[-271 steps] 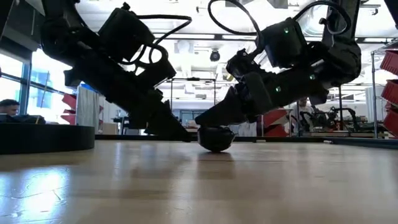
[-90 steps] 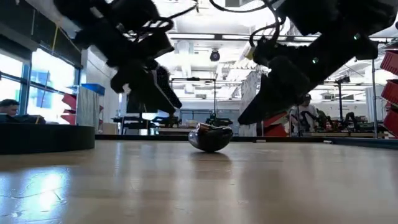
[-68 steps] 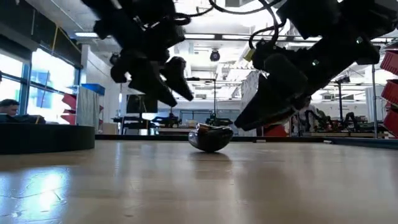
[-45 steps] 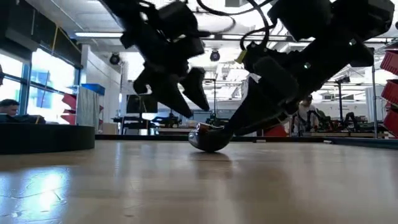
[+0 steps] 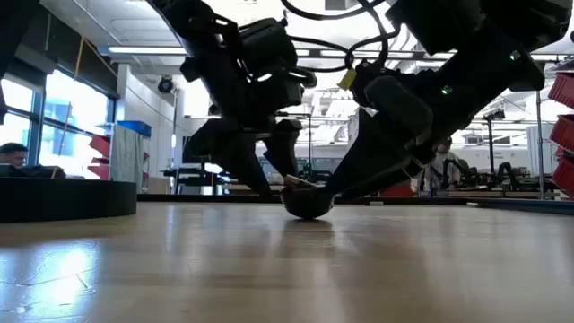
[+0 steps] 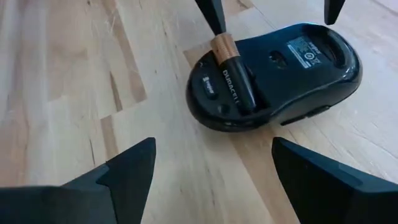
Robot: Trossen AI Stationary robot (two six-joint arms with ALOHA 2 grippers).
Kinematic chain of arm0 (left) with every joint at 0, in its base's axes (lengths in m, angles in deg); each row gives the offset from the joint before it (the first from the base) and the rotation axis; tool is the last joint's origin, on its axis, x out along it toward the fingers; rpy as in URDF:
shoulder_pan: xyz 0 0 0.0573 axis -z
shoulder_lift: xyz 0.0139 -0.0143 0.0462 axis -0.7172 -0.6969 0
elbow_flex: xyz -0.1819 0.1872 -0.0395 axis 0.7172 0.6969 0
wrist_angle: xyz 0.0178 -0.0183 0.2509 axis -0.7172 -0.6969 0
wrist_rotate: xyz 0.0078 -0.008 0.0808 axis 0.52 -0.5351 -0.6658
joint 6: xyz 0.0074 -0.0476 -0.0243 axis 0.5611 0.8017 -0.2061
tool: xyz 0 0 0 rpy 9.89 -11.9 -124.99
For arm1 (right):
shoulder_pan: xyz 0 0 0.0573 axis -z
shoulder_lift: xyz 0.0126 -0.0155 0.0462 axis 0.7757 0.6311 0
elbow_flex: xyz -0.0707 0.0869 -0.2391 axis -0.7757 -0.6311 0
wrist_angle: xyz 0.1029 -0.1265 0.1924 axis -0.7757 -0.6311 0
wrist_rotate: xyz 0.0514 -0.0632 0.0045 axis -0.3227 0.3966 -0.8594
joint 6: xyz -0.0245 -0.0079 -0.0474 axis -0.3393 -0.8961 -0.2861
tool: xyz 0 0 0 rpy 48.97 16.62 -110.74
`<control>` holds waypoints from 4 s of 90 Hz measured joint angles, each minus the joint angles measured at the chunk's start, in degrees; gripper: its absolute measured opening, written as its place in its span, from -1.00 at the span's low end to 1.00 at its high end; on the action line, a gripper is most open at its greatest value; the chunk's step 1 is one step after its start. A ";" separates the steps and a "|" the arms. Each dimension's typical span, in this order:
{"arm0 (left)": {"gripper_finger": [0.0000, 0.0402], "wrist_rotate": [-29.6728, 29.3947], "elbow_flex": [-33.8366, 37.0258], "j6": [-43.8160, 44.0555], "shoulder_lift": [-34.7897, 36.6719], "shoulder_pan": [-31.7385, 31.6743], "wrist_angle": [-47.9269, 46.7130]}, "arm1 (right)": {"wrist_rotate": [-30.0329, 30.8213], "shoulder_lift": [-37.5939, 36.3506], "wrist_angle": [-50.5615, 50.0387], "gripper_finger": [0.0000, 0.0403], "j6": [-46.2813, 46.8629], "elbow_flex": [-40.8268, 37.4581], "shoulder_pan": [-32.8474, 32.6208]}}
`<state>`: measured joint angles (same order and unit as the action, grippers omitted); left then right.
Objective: Insert battery
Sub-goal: Insert the black battery into the black computer mouse
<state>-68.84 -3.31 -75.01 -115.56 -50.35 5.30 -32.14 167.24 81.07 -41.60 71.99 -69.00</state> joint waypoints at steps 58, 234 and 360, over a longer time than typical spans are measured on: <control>0.58 -0.48 0.00 7.53 0.00 1.20 -6.52 | -1.44 -0.04 -2.29 0.45 -4.91 0.02 1.39; 0.58 -21.71 9.18 55.64 0.31 10.11 13.75 | -31.28 -2.80 -16.60 0.45 -62.16 4.15 24.82; 0.58 -24.84 9.11 46.51 0.37 10.16 12.51 | -36.16 -2.86 -20.40 0.57 -44.97 6.93 24.09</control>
<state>-93.68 5.80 -28.50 -115.19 -40.19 17.81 -68.30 164.38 60.67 -86.58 78.92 -44.91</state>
